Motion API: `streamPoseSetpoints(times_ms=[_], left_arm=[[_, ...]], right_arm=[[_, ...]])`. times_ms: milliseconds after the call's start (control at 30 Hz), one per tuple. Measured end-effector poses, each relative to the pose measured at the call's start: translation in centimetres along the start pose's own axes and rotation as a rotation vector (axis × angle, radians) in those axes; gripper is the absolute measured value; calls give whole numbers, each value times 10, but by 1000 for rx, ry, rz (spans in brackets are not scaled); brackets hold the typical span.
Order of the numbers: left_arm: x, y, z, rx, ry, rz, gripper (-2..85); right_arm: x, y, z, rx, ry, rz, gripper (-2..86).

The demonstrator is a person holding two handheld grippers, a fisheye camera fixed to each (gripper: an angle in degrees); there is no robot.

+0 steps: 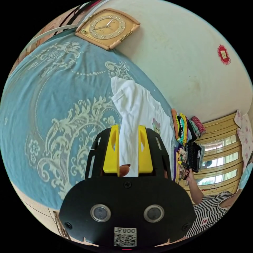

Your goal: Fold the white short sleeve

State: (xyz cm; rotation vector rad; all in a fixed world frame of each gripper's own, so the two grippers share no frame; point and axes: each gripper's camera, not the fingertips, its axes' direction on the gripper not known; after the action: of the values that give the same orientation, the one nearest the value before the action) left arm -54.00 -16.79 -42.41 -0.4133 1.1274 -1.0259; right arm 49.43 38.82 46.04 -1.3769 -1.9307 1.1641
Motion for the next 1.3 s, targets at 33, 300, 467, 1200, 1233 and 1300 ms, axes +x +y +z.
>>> streamPoseSetpoints(times_ms=[33, 300, 467, 1200, 1233, 1300], left_arm=[[2, -22, 15, 22, -17, 0, 101], [5, -101, 117, -33, -127, -2, 68], [21, -111, 154, -46, -144, 71, 22], [209, -95, 390, -160, 286, 434, 52], [244, -94, 422, -218, 332, 509, 58], [292, -91, 469, -275, 356, 610, 64]], right_arm=[[-2, -24, -1, 23, 21, -13, 26], [11, -148, -1, 105, 114, -28, 37], [20, -170, 0, 118, 83, -28, 27], [61, -236, -32, 228, -33, 47, 37], [60, -233, -34, 253, -61, 35, 32], [58, -228, -39, 293, -78, 24, 25]])
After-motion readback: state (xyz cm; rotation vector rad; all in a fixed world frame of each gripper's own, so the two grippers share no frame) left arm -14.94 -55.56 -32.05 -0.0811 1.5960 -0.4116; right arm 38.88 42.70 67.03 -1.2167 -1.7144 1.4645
